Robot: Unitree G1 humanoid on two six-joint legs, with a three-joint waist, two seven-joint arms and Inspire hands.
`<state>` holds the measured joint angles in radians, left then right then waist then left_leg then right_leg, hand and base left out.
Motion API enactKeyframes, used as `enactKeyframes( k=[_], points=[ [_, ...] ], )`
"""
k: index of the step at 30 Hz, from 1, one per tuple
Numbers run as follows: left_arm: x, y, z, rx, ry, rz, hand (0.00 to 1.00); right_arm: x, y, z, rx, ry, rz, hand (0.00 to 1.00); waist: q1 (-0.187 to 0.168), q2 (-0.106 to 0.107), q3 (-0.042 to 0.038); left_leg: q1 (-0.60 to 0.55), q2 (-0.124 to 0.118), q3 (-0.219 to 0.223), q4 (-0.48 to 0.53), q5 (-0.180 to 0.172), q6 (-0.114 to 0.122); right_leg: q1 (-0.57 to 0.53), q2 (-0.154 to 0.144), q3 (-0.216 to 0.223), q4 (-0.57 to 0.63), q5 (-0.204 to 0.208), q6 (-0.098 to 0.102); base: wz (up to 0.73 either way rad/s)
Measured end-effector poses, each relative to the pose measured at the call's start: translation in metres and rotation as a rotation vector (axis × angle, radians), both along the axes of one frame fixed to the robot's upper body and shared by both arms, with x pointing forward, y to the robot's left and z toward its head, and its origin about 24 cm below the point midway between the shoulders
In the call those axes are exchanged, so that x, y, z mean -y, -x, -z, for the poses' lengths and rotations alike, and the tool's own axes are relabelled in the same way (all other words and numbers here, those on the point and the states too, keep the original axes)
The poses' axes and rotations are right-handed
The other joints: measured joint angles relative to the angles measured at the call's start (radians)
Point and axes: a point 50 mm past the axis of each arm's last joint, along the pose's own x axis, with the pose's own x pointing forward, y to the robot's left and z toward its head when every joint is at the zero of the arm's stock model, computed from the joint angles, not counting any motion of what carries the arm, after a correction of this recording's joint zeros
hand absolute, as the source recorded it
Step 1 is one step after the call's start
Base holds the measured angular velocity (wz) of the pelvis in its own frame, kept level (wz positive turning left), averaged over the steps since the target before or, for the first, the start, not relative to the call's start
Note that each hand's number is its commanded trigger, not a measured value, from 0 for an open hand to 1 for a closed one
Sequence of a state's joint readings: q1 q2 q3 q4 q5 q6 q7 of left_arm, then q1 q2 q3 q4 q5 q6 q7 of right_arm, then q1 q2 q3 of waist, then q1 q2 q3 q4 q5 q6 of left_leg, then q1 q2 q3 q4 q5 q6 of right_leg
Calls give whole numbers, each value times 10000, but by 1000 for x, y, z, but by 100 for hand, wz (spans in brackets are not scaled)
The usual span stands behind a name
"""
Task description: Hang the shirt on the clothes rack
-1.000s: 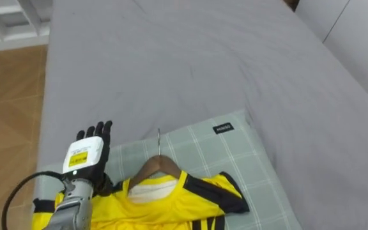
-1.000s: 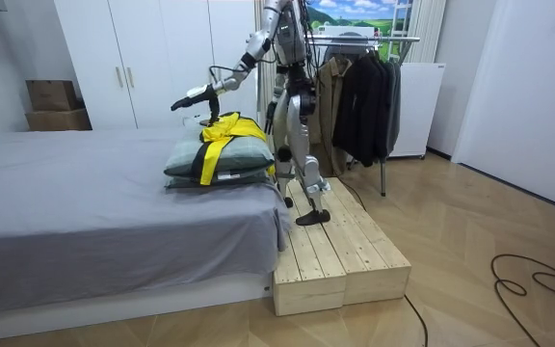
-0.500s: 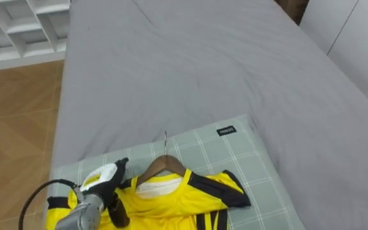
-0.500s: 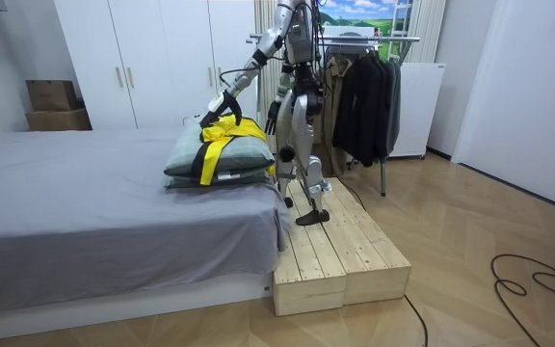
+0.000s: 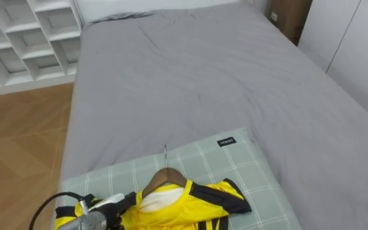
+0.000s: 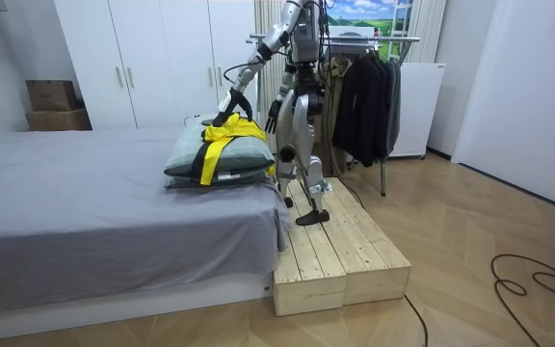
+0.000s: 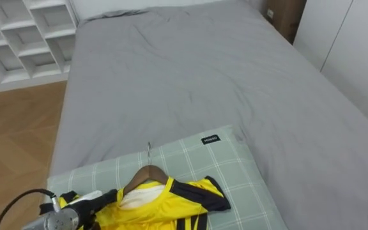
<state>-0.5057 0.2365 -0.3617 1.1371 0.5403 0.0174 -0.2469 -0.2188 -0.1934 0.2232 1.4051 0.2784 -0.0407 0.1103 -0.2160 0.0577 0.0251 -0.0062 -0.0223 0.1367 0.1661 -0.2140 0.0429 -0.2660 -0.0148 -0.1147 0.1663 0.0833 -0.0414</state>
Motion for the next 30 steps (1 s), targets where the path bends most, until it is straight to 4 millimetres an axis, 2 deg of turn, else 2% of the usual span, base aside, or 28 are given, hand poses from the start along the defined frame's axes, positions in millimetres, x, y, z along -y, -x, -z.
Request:
enactKeyframes(
  k=[11, 18, 21, 27, 30],
  points=[
    [-4, 1, 1, -44, -308, -84, 0, 3, 9, 2, -323, 219, 321, 0, 51, 94, -7, 150, 12, 15, -19, -16, 20, 200, 34, 38, -159, 59, 29, -1],
    [-13, -5, -6, 1317, -612, -879, 0, 5, 14, 4, -379, 209, 657, 0, 259, 94, -8, 150, 9, 47, -35, -18, 21, 170, 53, 112, -156, 100, -15, -2],
    [-18, -8, -10, 2041, -1001, -1095, 0, 5, 13, 3, -339, 290, 681, 0, 350, 56, -1, 107, -2, 149, -33, -18, 23, 93, 72, 209, -147, 127, 0, -8],
    [-28, -7, -12, 3230, -1403, -1996, 0, 0, 10, 4, -247, 238, 475, 0, 325, -151, 21, -152, -4, 179, 10, -18, 24, -144, 68, 236, -161, 163, 12, -1],
    [-30, -4, -10, 3493, -1583, -2271, 0, 0, 7, 3, -188, 254, 396, 0, 294, -187, 34, -201, 2, 179, 6, -18, 24, -183, 71, 227, -178, 180, -4, 0]
  ],
)
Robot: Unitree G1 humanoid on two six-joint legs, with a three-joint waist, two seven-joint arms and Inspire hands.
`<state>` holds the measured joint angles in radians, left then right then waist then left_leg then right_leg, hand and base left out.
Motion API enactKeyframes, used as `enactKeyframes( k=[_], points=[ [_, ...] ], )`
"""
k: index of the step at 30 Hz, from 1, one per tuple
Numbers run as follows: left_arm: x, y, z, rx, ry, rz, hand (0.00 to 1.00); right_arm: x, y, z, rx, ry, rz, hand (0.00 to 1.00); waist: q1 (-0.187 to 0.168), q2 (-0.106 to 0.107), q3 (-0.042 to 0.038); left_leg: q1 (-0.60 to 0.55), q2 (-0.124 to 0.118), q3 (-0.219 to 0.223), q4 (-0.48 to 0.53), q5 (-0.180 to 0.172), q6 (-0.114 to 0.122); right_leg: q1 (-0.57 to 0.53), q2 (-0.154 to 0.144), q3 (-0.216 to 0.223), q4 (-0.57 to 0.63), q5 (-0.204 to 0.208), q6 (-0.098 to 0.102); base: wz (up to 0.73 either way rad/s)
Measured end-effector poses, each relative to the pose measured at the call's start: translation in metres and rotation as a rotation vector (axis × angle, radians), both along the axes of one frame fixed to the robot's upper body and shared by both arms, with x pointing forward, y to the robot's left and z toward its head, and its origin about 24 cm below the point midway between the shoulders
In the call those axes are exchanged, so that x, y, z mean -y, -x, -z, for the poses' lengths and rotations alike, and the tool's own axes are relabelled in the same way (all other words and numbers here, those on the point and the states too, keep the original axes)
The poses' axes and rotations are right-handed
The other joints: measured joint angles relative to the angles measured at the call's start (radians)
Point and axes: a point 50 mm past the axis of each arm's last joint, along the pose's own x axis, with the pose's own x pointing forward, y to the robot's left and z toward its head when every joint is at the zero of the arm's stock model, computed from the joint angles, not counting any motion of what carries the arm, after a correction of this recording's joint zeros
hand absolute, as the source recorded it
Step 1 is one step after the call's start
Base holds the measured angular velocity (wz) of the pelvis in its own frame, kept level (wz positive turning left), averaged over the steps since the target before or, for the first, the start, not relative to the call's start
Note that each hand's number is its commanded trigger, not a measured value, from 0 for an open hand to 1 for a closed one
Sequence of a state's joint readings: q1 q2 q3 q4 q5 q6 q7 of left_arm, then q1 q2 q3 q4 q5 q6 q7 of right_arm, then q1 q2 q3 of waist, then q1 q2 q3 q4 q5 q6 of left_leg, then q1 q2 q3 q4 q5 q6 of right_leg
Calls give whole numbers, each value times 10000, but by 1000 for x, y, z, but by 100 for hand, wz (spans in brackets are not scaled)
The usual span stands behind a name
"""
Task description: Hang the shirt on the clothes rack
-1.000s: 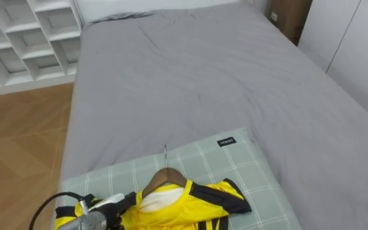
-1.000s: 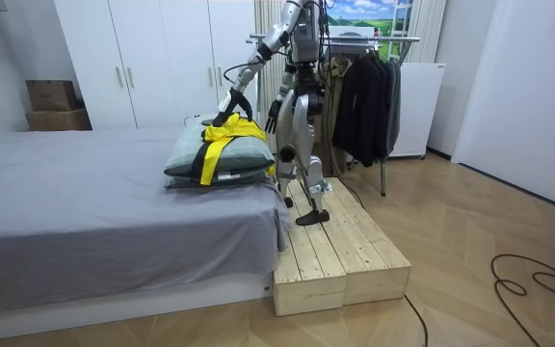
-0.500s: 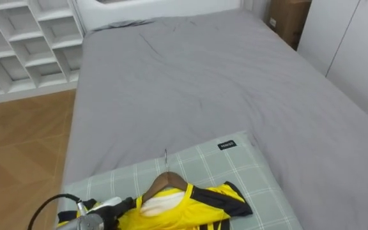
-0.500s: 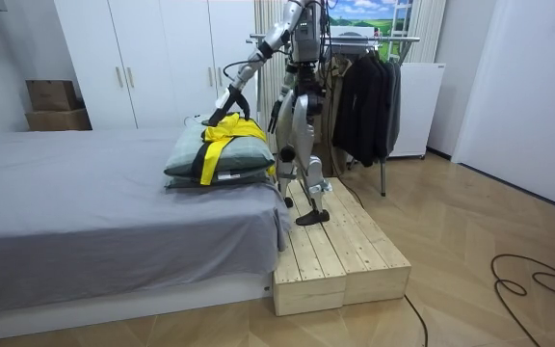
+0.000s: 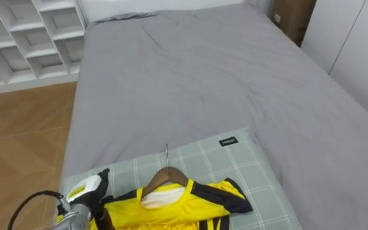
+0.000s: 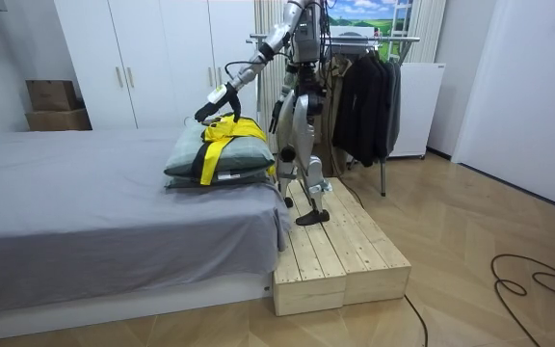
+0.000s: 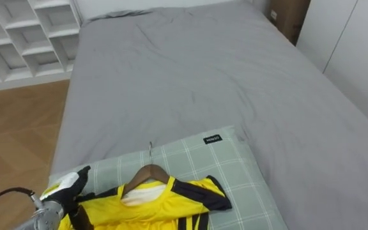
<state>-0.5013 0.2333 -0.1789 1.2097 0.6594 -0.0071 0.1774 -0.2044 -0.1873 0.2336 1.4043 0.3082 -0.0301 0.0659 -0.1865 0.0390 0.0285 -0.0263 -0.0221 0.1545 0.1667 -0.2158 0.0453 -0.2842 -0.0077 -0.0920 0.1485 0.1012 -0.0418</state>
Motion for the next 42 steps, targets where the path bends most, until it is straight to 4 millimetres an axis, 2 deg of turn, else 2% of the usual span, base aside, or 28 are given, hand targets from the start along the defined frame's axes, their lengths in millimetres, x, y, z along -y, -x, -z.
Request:
enactKeyframes(
  k=[5, 9, 11, 15, 21, 28, 32, 42],
  points=[
    [-2, 0, -1, 474, -63, -393, 0, -2, -9, -3, 191, -5, -110, 0, 1, -22, 6, -199, -28, 24, 20, -9, 18, -208, -17, 35, 8, 71, -59, 0],
    [-6, -1, -3, 724, 63, -833, 0, -10, -17, -4, 332, -142, -320, 0, 21, -150, 25, -497, -68, 28, 93, 2, 36, -477, -63, 41, 13, 115, -44, 0],
    [-8, 0, -3, 756, 264, -1123, 0, -13, -19, -4, 355, -200, -344, 0, 10, -212, 60, -546, -71, 27, 122, 1, 38, -514, -66, 42, 5, 121, -41, 0],
    [-8, 0, -2, 861, 897, -1729, 0, -16, -19, -3, 312, -224, -496, 0, 22, -303, 101, -607, -65, -34, 101, -2, 42, -549, -73, -33, -18, 122, -39, 3],
    [-8, 1, -1, 861, 1207, -1997, 0, -19, -22, -4, 407, -399, -314, 0, 10, -382, 106, -675, -57, -59, 110, -1, 42, -609, -84, -108, 0, 121, -38, 1],
    [-7, 1, -1, 836, 1244, -1988, 0, -27, -26, -4, 494, -574, -414, 0, 8, -459, 110, -730, -49, -56, 96, -1, 42, -667, -81, -82, 3, 112, -34, 0],
    [0, 1, 1, 775, 1387, -1885, 0, -32, -28, -4, 534, -622, -582, 0, -14, -472, 114, -744, -61, -88, 74, -1, 43, -673, -93, -147, -3, 103, -19, 0],
    [12, -5, -2, 795, 1053, -895, 0, -32, -30, -5, 746, -612, -612, 0, -73, -449, 141, -912, -54, -253, 153, -3, 47, -672, -119, -252, -149, 113, -6, 4]
  ],
)
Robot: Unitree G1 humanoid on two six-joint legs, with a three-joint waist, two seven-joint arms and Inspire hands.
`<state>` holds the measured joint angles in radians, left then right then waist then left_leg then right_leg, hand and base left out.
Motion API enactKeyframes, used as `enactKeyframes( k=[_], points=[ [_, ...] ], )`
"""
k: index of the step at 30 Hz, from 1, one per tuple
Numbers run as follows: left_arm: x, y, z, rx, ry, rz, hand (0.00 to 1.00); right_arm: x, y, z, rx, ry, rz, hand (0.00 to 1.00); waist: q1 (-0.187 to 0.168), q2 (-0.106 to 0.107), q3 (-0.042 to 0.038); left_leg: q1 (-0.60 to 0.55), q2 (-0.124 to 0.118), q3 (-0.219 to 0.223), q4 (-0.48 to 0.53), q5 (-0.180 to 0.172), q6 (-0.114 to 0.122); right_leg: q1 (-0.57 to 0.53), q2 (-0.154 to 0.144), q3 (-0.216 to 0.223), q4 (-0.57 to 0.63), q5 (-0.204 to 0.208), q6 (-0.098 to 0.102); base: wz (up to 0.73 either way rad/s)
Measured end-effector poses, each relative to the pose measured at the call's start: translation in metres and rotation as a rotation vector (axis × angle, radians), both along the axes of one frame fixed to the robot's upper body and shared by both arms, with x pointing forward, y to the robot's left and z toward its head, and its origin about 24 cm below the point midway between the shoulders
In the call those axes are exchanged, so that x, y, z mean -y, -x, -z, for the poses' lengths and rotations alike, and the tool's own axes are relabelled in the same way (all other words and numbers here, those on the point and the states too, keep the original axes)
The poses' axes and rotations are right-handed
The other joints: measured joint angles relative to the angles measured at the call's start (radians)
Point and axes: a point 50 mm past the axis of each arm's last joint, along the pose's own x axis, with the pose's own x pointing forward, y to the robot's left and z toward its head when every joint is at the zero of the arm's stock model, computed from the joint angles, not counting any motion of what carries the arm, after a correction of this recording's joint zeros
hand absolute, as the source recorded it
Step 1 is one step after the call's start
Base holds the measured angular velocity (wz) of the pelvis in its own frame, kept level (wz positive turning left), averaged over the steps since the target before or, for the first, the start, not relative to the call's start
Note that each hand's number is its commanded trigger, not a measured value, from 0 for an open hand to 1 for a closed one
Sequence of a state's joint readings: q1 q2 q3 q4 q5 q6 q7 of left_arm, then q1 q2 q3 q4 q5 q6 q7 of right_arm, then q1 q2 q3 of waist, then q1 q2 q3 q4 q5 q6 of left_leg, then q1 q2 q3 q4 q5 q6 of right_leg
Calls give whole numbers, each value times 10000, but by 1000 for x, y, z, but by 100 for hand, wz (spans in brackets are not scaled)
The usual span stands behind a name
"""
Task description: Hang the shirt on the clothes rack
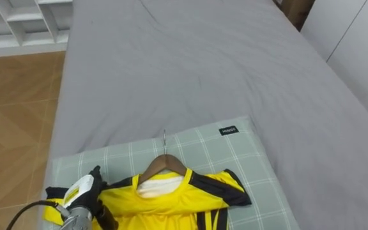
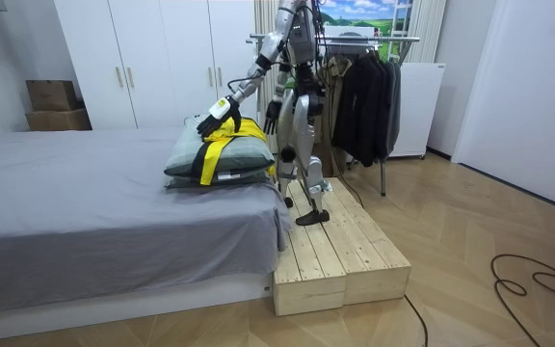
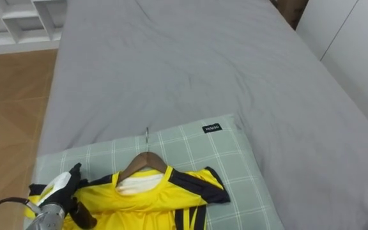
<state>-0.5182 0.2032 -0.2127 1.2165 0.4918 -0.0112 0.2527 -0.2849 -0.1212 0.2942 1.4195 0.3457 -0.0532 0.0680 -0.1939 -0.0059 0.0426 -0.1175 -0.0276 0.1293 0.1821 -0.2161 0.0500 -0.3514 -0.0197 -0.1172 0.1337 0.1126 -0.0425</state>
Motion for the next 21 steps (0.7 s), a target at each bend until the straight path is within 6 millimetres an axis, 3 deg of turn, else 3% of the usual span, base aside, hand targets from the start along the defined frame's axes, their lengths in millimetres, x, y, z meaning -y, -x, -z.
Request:
enactKeyframes(
  k=[4, 6, 21],
  points=[
    [12, -13, -12, 582, 6, 714, 0, 1, -4, -2, 176, 40, -42, 0, 16, 181, 114, -21, -12, 1, 17, -23, 36, -7, -38, -74, 5, -3, 16, 4],
    [16, -17, -16, 743, -24, 921, 0, 1, -4, -2, 191, 18, -45, 0, 23, 209, 131, -8, -13, 7, 2, -23, 37, -7, -44, -73, 11, -1, 20, 0],
    [26, -18, -17, 789, -145, 1540, 0, 0, -4, -2, 174, -152, -107, 0, 55, 206, 129, 39, -6, 99, 63, -22, 38, -6, 6, 87, 22, 2, 22, -1]
  ],
)
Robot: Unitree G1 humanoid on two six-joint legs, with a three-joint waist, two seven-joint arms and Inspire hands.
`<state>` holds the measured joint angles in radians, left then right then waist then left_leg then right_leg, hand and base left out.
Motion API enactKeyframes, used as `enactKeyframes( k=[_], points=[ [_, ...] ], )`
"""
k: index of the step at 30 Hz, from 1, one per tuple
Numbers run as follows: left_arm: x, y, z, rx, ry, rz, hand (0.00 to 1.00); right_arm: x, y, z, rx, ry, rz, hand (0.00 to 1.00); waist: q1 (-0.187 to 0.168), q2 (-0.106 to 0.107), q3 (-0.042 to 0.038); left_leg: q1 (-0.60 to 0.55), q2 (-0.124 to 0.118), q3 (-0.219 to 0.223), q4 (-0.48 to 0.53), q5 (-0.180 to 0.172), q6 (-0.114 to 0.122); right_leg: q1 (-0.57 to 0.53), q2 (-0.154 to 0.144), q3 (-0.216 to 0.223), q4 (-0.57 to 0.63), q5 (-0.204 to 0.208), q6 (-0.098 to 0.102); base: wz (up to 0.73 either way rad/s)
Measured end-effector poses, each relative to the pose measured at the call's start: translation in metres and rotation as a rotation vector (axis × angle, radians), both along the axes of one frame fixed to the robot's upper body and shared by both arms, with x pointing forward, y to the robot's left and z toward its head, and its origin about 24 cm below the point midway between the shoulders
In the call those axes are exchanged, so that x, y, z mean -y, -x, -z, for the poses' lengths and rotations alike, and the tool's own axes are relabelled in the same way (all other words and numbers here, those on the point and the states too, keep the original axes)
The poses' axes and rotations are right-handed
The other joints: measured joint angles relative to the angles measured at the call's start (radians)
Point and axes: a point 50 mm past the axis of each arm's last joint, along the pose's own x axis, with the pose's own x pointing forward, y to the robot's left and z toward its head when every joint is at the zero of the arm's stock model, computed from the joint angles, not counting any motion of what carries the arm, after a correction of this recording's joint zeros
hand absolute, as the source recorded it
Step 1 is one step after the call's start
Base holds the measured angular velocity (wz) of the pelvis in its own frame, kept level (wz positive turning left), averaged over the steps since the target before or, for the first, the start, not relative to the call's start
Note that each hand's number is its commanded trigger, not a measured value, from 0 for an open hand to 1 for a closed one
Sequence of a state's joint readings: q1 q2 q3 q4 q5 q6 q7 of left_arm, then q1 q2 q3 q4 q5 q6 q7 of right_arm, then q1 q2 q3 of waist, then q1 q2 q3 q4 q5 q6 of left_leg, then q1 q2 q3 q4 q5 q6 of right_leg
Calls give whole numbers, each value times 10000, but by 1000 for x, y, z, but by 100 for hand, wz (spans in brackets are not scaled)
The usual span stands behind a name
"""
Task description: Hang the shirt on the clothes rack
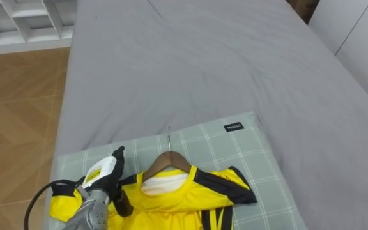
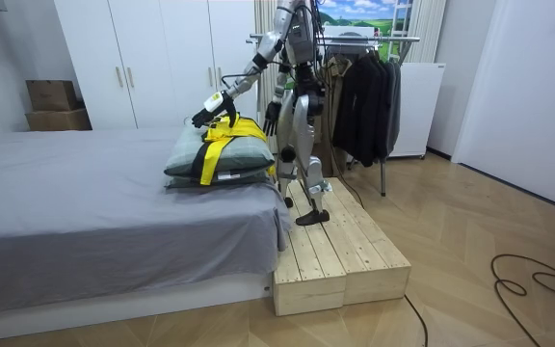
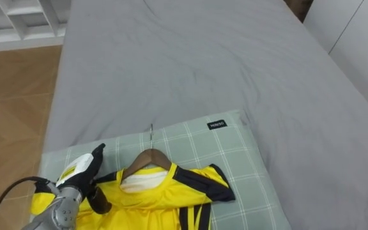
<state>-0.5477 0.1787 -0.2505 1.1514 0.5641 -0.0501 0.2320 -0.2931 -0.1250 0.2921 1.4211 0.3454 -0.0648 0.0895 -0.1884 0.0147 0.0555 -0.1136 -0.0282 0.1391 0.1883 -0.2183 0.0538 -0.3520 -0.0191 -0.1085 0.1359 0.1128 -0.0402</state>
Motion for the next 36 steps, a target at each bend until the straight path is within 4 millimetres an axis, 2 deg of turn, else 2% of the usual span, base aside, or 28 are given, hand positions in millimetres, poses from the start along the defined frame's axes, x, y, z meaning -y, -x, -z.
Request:
enactKeyframes(
  k=[7, 14, 25, 28, 30, 32, 36],
  points=[
    [0, 4, 4, -339, -290, 333, 0, 3, 6, 2, -230, -85, 7, 0, -41, -67, 12, 23, -8, 116, 20, 2, 1, 10, -1, 27, 0, 7, -5, -3],
    [5, 8, 11, -880, -439, 914, 0, 3, 5, 2, -169, -89, -33, 0, -264, -125, 40, 23, -10, 111, -24, 1, 1, 8, 15, 41, -4, 21, 2, 0],
    [7, 14, 20, -2163, -811, 1706, 0, 2, 5, 2, -218, 92, -349, 0, -240, -119, 24, 51, -8, 147, -95, 0, 2, -3, 38, 63, -2, 50, -3, 0],
    [6, 17, 23, -2377, -849, 1713, 0, 2, 4, 1, -185, 139, -327, 0, -217, -113, -8, 127, -10, 311, 6, 6, 8, 12, 36, 130, 56, 56, -6, -11],
    [4, 22, 27, -2547, -891, 1657, 0, 3, 4, 1, -182, 184, -291, 0, -213, -126, -57, 203, -20, 535, 14, 28, 39, 15, 38, 254, 107, 46, 13, -17],
    [2, 25, 30, -2657, -873, 1538, 0, 3, 5, 2, -238, 217, -209, 0, -233, -156, -98, 237, -34, 579, 5, 28, 40, 15, 28, 279, 144, 29, 35, -8],
    [0, 28, 32, -2795, -943, 1411, 0, 3, 5, 2, -237, 297, -51, 0, -226, -315, -198, 255, -55, 642, -20, 26, 41, 15, 31, 356, 132, 29, 54, 0]
  ],
)
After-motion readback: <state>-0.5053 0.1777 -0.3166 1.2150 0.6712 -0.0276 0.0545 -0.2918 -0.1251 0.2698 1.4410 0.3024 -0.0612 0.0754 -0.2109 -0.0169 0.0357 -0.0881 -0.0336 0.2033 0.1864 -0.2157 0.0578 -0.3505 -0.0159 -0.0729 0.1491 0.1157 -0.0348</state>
